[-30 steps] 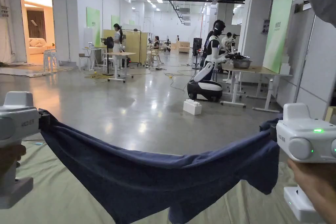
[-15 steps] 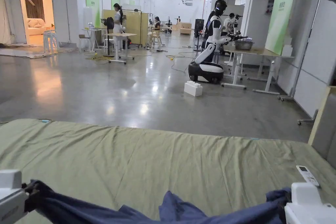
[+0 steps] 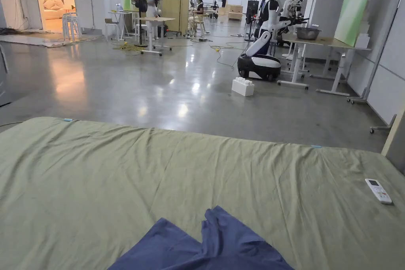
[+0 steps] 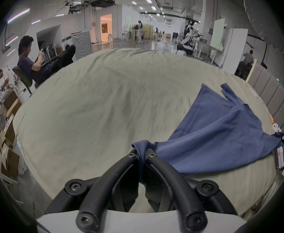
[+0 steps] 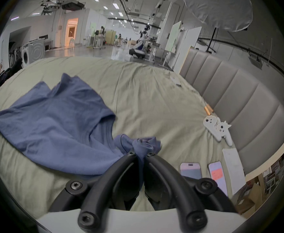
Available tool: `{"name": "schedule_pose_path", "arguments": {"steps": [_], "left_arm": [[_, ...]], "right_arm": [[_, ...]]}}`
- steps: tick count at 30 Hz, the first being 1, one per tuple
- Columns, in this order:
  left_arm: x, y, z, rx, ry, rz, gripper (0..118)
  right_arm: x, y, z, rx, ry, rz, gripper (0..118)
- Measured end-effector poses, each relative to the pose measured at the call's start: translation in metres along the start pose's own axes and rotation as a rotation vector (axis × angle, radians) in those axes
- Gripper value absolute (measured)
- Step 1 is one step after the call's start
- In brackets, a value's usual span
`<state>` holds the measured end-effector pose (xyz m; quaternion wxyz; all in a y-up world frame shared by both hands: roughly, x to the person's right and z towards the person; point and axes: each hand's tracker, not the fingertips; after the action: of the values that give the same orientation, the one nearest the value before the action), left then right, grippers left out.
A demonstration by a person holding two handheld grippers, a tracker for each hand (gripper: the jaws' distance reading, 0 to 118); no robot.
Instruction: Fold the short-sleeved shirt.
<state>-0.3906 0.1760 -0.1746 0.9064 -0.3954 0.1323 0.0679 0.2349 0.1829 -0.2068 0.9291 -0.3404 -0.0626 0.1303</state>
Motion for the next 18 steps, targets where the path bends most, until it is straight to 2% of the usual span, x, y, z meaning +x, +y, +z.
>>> {"name": "schedule_pose_path", "arguments": {"steps": [3,4,6,7,8,9,10,11,12,18], "left_arm": [[0.001,-0.003,-0.014,-0.017,0.016,-0.006,10],[0.006,-0.007,-0.009,-0.022,0.033,-0.024,20],[0.013,-0.007,-0.007,-0.003,0.083,-0.08,23],[0.016,-0.006,-0.004,0.024,0.104,-0.094,32],[0.023,-0.005,0.006,0.049,0.111,-0.104,45],[0.027,-0.003,0.01,0.077,0.113,-0.105,60],[0.03,0.0,0.015,0.104,0.117,-0.106,74],[0.036,0.004,0.022,0.142,0.117,-0.104,76],[0.041,0.009,0.026,0.18,0.11,-0.104,76],[0.094,0.034,0.075,0.397,0.024,-0.096,76]], "right_arm": [[-0.002,-0.008,-0.005,-0.022,0.001,-0.013,4],[-0.004,-0.008,-0.005,-0.03,0.004,-0.019,5],[-0.007,-0.007,0.0,-0.008,-0.004,-0.02,6],[-0.007,-0.006,0.003,0.011,-0.008,-0.017,7],[-0.01,-0.003,0.007,0.042,-0.014,-0.013,17],[-0.013,0.002,0.011,0.065,-0.016,-0.014,36],[-0.015,0.006,0.014,0.089,-0.013,-0.021,65],[-0.016,0.013,0.024,0.124,0.005,-0.041,78],[-0.02,0.021,0.03,0.159,0.016,-0.062,81],[-0.047,0.063,0.061,0.392,0.074,-0.099,81]]}}
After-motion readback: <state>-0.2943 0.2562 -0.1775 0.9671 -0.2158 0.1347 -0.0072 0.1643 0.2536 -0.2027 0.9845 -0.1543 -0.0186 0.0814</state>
